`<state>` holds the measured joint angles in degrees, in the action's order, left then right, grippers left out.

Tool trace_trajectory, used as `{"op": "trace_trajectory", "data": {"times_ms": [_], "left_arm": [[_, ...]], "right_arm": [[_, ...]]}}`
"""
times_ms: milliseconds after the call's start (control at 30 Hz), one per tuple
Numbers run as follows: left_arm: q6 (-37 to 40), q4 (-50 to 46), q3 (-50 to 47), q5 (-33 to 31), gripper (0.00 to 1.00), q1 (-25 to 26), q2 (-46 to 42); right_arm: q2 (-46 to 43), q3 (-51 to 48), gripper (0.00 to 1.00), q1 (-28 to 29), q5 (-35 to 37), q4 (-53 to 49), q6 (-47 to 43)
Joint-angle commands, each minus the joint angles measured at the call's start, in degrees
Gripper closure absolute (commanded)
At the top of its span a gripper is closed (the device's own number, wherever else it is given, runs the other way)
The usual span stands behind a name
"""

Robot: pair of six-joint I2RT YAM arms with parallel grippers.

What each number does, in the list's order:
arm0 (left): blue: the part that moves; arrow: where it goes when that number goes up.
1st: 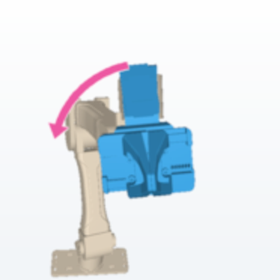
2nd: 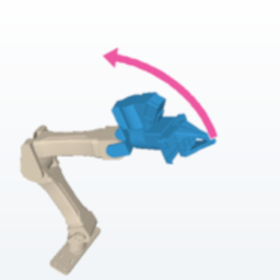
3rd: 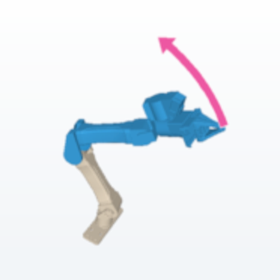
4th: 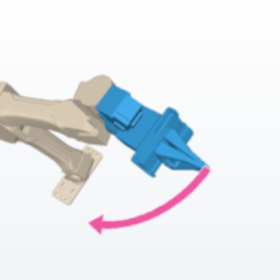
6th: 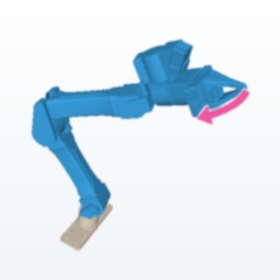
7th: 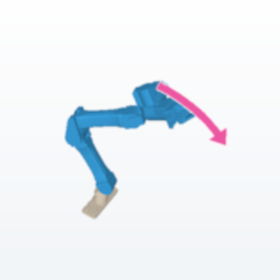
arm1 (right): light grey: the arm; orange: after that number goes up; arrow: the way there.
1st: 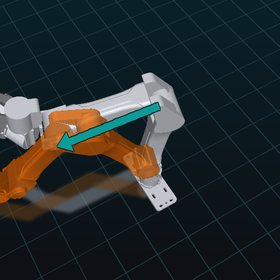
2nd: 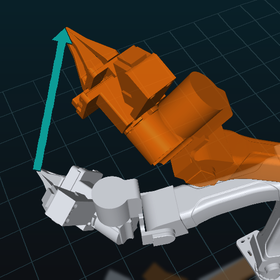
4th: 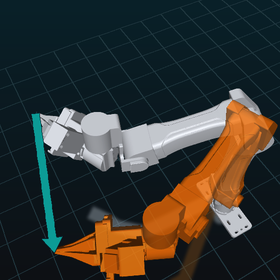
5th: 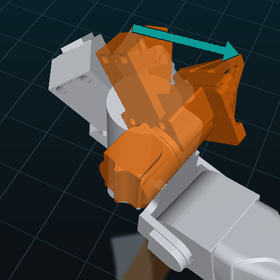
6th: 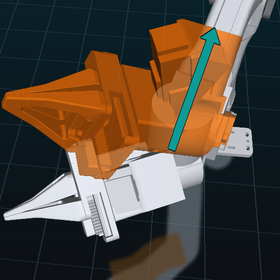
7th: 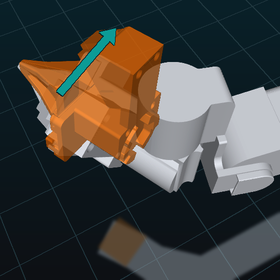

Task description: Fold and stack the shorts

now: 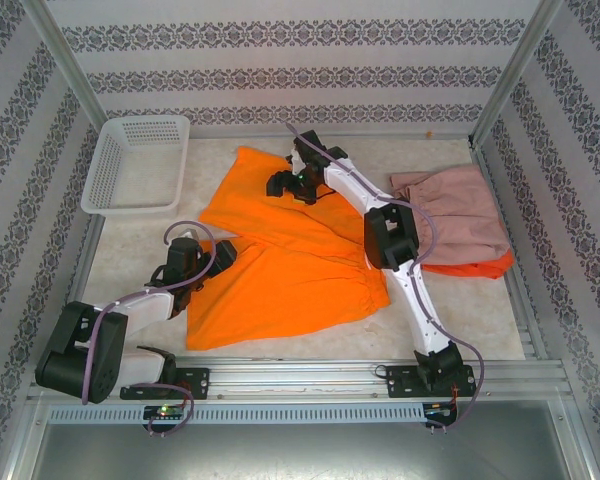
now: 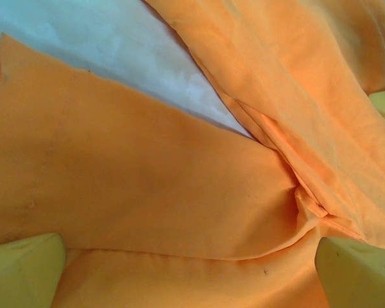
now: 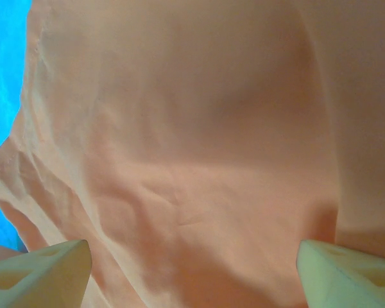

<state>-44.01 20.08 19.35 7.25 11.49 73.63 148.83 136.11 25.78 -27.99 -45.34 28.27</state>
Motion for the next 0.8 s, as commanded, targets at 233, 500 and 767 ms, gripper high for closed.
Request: {"op": "trace_trajectory", "data": {"times_ms": [233, 500, 767], "left_arm": [[0.8, 0.7, 2.0, 2.6, 0.00, -1.0, -0.8], [4.4, -5.7, 10.0, 2.2, 0.00, -1.4, -5.0], [3.8, -5.6, 17.9, 4.4, 0.00, -1.9, -0.9]], "right_arm": [[6.9, 9.5, 0.16, 2.1, -5.7, -6.0, -0.1], [8.2, 11.9, 0.15, 5.2, -7.9, -4.4, -0.8], [5.0, 14.7, 0.15, 5.7, -8.0, -3.5, -1.9]]}}
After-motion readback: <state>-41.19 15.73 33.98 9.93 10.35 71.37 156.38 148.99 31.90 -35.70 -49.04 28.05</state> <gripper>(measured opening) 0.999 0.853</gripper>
